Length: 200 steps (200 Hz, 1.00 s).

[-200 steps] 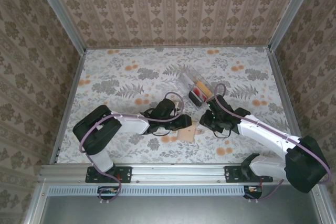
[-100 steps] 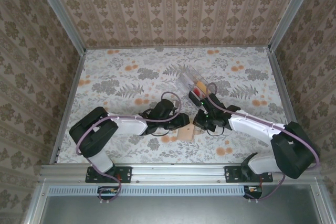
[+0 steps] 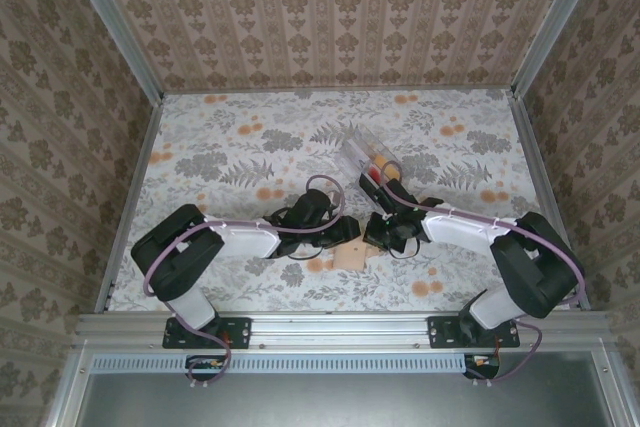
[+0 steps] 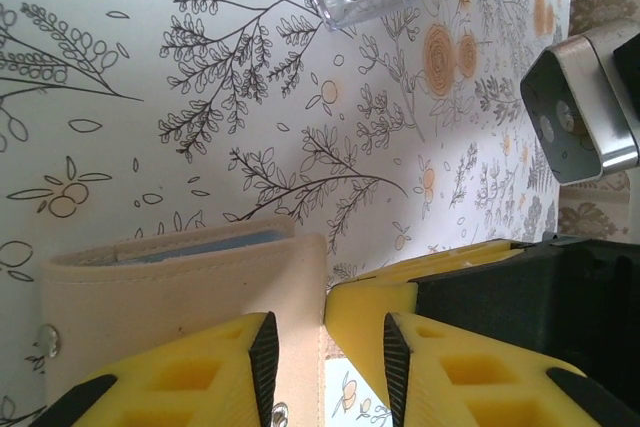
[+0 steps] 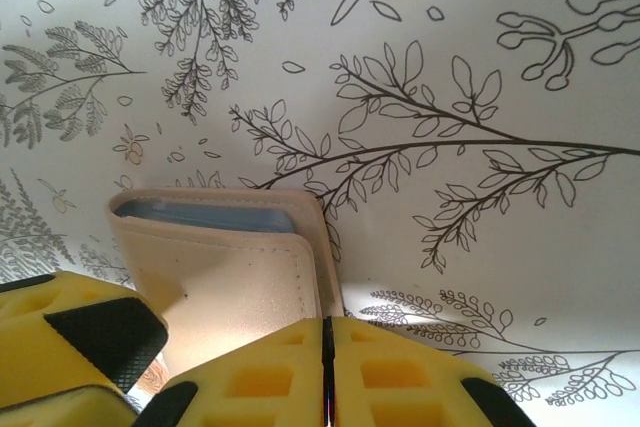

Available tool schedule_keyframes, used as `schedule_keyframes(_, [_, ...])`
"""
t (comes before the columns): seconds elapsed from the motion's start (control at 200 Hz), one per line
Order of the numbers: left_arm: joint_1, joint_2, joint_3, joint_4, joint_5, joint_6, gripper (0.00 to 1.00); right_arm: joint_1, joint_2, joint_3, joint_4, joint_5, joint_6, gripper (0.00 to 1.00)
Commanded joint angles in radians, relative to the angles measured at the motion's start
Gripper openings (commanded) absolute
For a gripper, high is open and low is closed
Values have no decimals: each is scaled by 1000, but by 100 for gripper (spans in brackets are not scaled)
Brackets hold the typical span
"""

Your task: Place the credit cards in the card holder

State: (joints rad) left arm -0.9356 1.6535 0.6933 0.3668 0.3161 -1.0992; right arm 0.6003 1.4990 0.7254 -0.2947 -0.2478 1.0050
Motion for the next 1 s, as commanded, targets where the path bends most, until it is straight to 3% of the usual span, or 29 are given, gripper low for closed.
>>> schedule_keyframes(0.0, [-5,-68,4,-83,-22,55,38,6,22,23,-22,-2,-19,11])
schedule_keyframes(0.35, [0,-151,30,-374,-106,203,47,6,37,26,-24,-2,-22,11])
schedule_keyframes(0.735, [-6,-35,79,-359,-41,235,44,6,38,28,-31,3,-23,12])
schedule_keyframes(0.995, [-13,13,65,-349,-58,222,38,6,-15,60,-81,18,-36,14])
